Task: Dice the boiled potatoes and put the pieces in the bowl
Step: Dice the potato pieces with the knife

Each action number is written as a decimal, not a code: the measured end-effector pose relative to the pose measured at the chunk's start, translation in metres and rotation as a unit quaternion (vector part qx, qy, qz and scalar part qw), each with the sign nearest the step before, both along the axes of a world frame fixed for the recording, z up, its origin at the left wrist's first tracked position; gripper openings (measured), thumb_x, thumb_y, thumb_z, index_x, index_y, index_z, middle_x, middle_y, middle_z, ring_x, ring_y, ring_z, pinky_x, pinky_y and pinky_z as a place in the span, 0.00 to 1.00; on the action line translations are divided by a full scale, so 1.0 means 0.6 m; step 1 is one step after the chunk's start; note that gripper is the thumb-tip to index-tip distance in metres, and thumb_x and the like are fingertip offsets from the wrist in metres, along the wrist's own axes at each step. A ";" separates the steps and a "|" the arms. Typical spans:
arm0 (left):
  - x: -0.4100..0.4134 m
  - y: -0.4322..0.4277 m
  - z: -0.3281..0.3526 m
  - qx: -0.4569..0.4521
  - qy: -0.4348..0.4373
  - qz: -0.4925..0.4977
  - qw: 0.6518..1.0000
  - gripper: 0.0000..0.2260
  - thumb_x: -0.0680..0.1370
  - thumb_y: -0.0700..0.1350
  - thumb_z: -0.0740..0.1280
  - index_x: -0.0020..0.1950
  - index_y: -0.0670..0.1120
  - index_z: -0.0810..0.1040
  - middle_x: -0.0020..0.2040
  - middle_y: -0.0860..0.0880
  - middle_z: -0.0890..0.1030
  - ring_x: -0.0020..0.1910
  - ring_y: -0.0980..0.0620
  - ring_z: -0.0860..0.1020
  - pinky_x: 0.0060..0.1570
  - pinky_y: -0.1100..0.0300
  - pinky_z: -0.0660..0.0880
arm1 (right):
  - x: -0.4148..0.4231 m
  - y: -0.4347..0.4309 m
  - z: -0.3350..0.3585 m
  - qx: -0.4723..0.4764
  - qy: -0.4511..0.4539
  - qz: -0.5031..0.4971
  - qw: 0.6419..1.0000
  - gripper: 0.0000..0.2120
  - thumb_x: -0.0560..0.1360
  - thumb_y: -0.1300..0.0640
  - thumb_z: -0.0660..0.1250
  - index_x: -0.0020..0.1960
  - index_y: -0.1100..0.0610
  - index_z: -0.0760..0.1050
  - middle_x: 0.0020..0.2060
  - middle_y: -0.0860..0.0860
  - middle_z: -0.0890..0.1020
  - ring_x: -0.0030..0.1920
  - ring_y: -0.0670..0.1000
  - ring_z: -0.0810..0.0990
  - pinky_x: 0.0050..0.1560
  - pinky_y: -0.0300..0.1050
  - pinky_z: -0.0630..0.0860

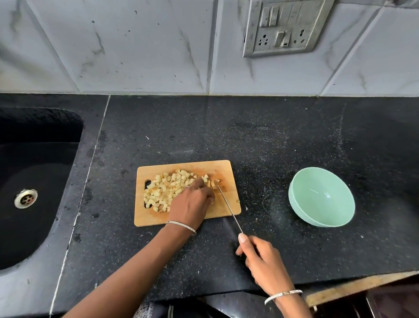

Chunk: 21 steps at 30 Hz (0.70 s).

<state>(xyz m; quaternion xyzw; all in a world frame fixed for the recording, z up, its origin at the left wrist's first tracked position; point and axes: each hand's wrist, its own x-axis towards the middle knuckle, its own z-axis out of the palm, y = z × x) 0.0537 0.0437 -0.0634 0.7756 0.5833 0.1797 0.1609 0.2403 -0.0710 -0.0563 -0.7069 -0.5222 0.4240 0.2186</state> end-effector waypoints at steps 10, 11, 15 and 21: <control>-0.001 -0.010 -0.001 -0.019 -0.014 0.048 0.999 0.04 0.75 0.48 0.70 0.48 0.50 0.82 0.49 0.54 0.74 0.41 0.52 0.78 0.33 0.58 0.75 | -0.017 -0.008 0.009 -0.018 -0.053 0.030 0.998 0.23 0.82 0.42 0.55 0.39 0.53 0.78 0.24 0.32 0.75 0.28 0.40 0.75 0.36 0.37 0.69; -0.001 -0.010 -0.001 -0.023 -0.013 0.053 0.998 0.04 0.75 0.48 0.69 0.48 0.50 0.82 0.49 0.54 0.74 0.41 0.52 0.78 0.32 0.58 0.74 | -0.018 -0.008 0.009 -0.017 -0.060 0.032 0.998 0.23 0.81 0.41 0.54 0.39 0.53 0.78 0.23 0.33 0.75 0.28 0.40 0.75 0.35 0.36 0.68; 0.001 -0.003 -0.002 -0.029 -0.013 0.061 0.998 0.04 0.76 0.46 0.69 0.47 0.50 0.82 0.47 0.54 0.73 0.41 0.51 0.77 0.32 0.58 0.73 | -0.015 -0.007 0.005 -0.009 -0.083 0.029 0.996 0.24 0.81 0.39 0.53 0.37 0.52 0.77 0.22 0.41 0.75 0.28 0.41 0.75 0.32 0.35 0.67; 0.001 0.003 -0.002 -0.034 -0.014 0.055 0.998 0.04 0.76 0.47 0.68 0.46 0.50 0.82 0.47 0.53 0.74 0.42 0.51 0.78 0.33 0.57 0.74 | -0.018 -0.005 0.006 -0.018 -0.104 0.039 0.994 0.25 0.81 0.38 0.51 0.36 0.51 0.75 0.29 0.47 0.78 0.37 0.47 0.79 0.43 0.47 0.74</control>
